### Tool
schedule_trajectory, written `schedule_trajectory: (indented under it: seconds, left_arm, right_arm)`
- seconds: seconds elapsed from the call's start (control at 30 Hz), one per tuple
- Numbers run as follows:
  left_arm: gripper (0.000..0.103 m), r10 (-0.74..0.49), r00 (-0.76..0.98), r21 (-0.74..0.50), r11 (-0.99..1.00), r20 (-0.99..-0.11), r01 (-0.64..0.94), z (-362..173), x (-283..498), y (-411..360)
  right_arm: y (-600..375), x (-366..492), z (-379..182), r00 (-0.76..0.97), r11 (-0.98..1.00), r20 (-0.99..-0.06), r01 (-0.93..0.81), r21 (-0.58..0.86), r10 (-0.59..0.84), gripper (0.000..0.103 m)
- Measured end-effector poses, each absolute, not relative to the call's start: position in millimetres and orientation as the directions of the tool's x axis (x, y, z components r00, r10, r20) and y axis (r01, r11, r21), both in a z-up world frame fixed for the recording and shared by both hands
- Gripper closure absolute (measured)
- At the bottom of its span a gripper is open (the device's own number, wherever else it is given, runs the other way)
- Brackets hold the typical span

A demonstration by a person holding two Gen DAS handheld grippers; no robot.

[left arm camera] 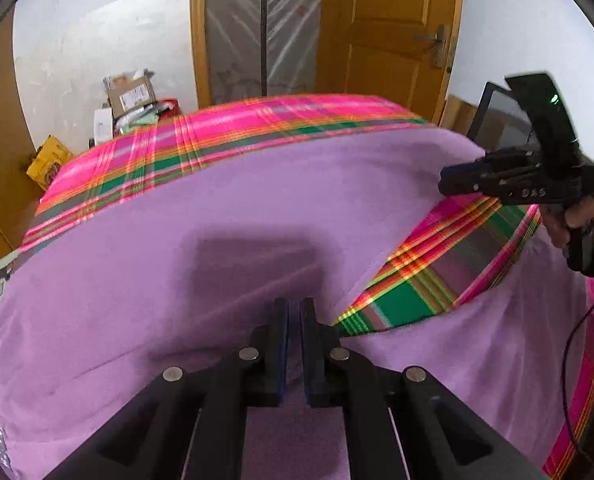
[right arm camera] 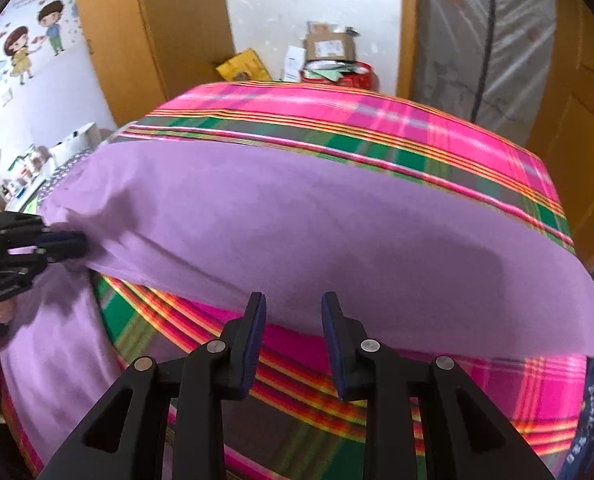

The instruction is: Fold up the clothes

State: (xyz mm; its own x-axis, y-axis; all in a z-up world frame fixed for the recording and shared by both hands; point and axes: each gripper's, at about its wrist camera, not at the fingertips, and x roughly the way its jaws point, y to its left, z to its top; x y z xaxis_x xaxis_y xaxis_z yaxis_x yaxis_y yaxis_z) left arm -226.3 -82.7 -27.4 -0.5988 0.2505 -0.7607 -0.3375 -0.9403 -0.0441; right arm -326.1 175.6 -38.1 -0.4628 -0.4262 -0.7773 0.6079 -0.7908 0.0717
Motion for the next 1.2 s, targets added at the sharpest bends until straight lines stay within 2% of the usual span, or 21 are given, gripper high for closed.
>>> schedule_trajectory:
  seconds: [0.13, 0.23, 0.53, 0.67, 0.77, 0.9, 1.03, 1.1, 1.2]
  left_arm:
    - [0.097, 0.244, -0.592, -0.02, -0.933, -0.768, -0.358, -35.8, -223.0, -76.2]
    - [0.103, 0.254, -0.581, -0.043, -0.935, -0.773, -0.352, -34.6, -224.6, -77.3]
    - [0.103, 0.307, -0.566, -0.021, -0.89, -0.765, -0.455, -30.7, -198.7, -62.5]
    - [0.103, 0.327, -0.609, -0.067, -0.911, -0.723, -0.408, -17.8, -197.5, -75.7]
    - [0.103, 0.277, -0.662, -0.09, -0.949, -0.696, -0.302, -7.6, -208.9, -95.7]
    - [0.103, 0.212, -0.646, -0.111, -0.975, -0.734, -0.194, -14.1, -225.8, -111.8]
    - [0.103, 0.212, -0.593, -0.103, -0.972, -0.777, -0.213, -31.8, -221.5, -109.2]
    - [0.103, 0.201, -0.614, -0.079, -0.972, -0.764, -0.219, -34.3, -215.4, -108.1]
    - [0.103, 0.221, -0.605, -0.118, -0.972, -0.765, -0.205, -35.2, -216.3, -110.8]
  right_arm:
    - [162.2, -322.0, -40.9, -0.445, -0.771, -0.779, 0.633, 0.076, -0.442, 0.073]
    - [158.3, -321.5, -43.4, -0.436, -0.767, -0.781, 0.637, 0.083, -0.447, 0.073]
    - [161.6, -326.0, -41.5, -0.447, -0.785, -0.777, 0.613, 0.095, -0.443, 0.073]
    - [147.3, -324.6, -41.0, -0.437, -0.768, -0.773, 0.632, 0.1, -0.46, 0.073]
    - [130.5, -320.9, -41.3, -0.425, -0.743, -0.772, 0.663, 0.091, -0.473, 0.073]
    - [110.2, -315.7, -53.3, -0.391, -0.712, -0.8, 0.699, 0.063, -0.455, 0.073]
    - [112.0, -309.2, -54.2, -0.395, -0.696, -0.801, 0.717, 0.037, -0.449, 0.068]
    - [115.4, -309.0, -53.4, -0.386, -0.693, -0.806, 0.72, 0.041, -0.449, 0.067]
    - [126.6, -313.4, -45.8, -0.418, -0.706, -0.793, 0.708, 0.021, -0.443, 0.066]
